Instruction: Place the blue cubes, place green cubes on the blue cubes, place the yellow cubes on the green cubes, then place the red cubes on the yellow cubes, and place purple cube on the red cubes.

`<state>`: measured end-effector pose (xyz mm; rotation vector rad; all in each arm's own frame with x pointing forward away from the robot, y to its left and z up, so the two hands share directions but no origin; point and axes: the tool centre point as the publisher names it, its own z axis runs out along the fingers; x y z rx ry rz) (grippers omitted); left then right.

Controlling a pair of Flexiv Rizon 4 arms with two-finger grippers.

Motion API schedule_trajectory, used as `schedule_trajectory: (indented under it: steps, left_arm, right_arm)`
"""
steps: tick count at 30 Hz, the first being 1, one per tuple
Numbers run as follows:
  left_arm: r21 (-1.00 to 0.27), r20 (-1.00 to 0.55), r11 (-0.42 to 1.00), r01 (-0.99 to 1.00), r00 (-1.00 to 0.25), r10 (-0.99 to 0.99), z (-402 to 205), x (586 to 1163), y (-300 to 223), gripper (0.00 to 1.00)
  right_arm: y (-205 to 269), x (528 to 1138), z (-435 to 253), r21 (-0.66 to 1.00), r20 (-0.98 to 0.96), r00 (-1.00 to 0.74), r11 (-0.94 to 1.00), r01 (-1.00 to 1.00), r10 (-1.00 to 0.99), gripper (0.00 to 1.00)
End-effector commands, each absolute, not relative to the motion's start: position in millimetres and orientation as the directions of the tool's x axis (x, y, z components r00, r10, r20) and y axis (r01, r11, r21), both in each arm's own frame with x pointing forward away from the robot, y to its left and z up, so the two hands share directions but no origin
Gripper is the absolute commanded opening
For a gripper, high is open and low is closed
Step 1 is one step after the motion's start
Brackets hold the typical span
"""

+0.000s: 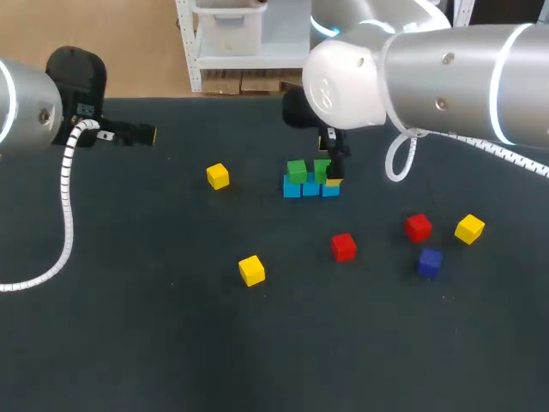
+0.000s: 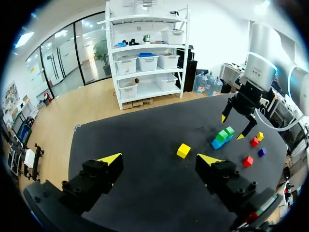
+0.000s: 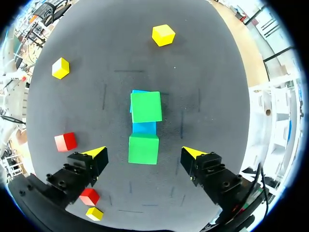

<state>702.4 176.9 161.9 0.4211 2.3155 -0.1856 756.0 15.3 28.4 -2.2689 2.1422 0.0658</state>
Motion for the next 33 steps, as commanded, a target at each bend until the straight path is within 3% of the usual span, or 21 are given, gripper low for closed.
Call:
schedule_trajectory:
  steps: [1, 5, 6, 7, 11, 15, 17, 33]
  left_arm:
    - [-0.009, -0.714, 0.934, 0.358, -0.656, 0.245, 162.1, 702.7, 178.1, 1.00]
    - [-0.009, -0.714, 0.934, 0.358, -0.656, 0.245, 162.1, 702.7, 178.1, 1.00]
    - [-0.009, -0.714, 0.934, 0.358, -0.656, 0.245, 162.1, 702.7, 178.1, 1.00]
    - [-0.009, -0.714, 0.934, 0.358, -0.656, 0.245, 162.1, 702.7, 178.1, 1.00]
    - [-0.009, -0.714, 0.934, 0.358, -0.656, 0.245, 162.1, 702.7, 178.1, 1.00]
    - [-0.009, -0.714, 0.934, 0.358, -0.656, 0.245, 162.1, 702.7, 178.1, 1.00]
    - [-0.009, -0.714, 0.934, 0.358, -0.656, 0.245, 162.1, 702.7, 178.1, 1.00]
    - [-0.009, -0.714, 0.934, 0.358, -0.656, 0.245, 162.1, 702.7, 178.1, 1.00]
  right_arm:
    - [18.3, 754.1, 25.5, 0.013, -0.044, 0.063, -0.063, -0.998, -0.997, 0.94]
    - [19.3, 753.8, 25.4, 0.013, -0.045, 0.067, -0.068, -0.998, -0.997, 0.71]
    - [19.4, 753.8, 25.4, 0.011, -0.045, 0.068, -0.068, -0.998, -0.997, 0.50]
    - [19.5, 753.8, 25.5, 0.011, -0.045, 0.068, -0.069, -0.998, -0.997, 0.43]
    - [19.3, 752.7, 26.1, 0.010, -0.044, 0.070, -0.071, -0.997, -0.997, 0.23]
    - [18.6, 750.2, 27.5, 0.010, -0.044, 0.072, -0.072, -0.997, -0.996, 0.12]
    - [18.1, 750.4, 27.6, 0.010, -0.046, 0.073, -0.073, -0.997, -0.996, 0.00]
    - [15.5, 750.1, 27.1, 0.009, -0.049, 0.065, -0.066, -0.998, -0.997, 0.02]
